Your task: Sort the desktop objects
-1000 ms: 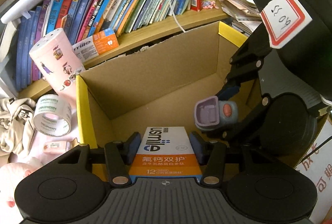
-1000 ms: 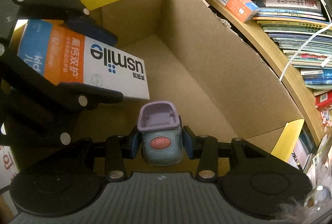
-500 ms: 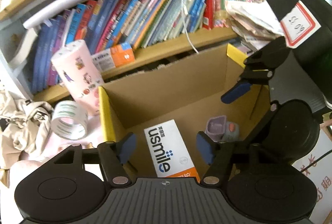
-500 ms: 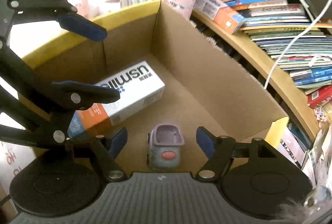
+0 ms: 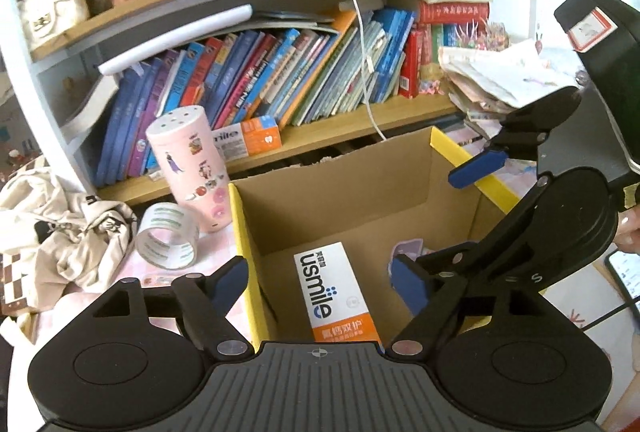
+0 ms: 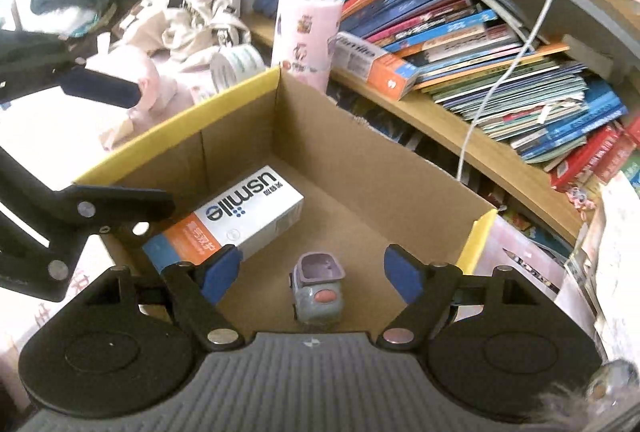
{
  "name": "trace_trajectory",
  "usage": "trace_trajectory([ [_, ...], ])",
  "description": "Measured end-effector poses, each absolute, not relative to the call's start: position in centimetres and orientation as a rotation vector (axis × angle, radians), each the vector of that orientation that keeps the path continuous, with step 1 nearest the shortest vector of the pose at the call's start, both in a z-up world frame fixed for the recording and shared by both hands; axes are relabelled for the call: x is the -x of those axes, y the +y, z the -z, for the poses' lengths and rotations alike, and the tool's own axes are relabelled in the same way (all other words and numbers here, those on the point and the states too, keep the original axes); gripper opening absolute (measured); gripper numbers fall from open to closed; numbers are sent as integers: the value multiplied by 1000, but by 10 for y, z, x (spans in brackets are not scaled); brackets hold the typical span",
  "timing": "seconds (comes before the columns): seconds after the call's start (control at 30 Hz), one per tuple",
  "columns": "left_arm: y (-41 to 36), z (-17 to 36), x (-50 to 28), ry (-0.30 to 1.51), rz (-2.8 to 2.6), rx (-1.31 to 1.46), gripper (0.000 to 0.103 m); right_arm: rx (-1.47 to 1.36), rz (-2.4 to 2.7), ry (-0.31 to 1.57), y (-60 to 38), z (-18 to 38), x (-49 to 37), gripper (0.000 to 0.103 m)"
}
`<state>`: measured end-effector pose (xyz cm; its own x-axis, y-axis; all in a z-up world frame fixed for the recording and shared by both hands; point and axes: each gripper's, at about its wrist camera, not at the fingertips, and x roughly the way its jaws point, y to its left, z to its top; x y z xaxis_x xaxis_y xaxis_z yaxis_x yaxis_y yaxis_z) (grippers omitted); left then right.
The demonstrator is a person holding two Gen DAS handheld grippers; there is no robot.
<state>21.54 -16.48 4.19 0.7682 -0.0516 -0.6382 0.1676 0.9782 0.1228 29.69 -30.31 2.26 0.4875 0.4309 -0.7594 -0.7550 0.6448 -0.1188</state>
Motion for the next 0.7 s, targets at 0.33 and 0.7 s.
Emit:
trace_trajectory([
  [0.33,-151,-56,-177,635,109,-75,90,333,-643,713,-325,-41,-256,81],
  [0.7,-127,-46,-146,646,157,-31,91,247,-465,722,-334,-39,-209,82],
])
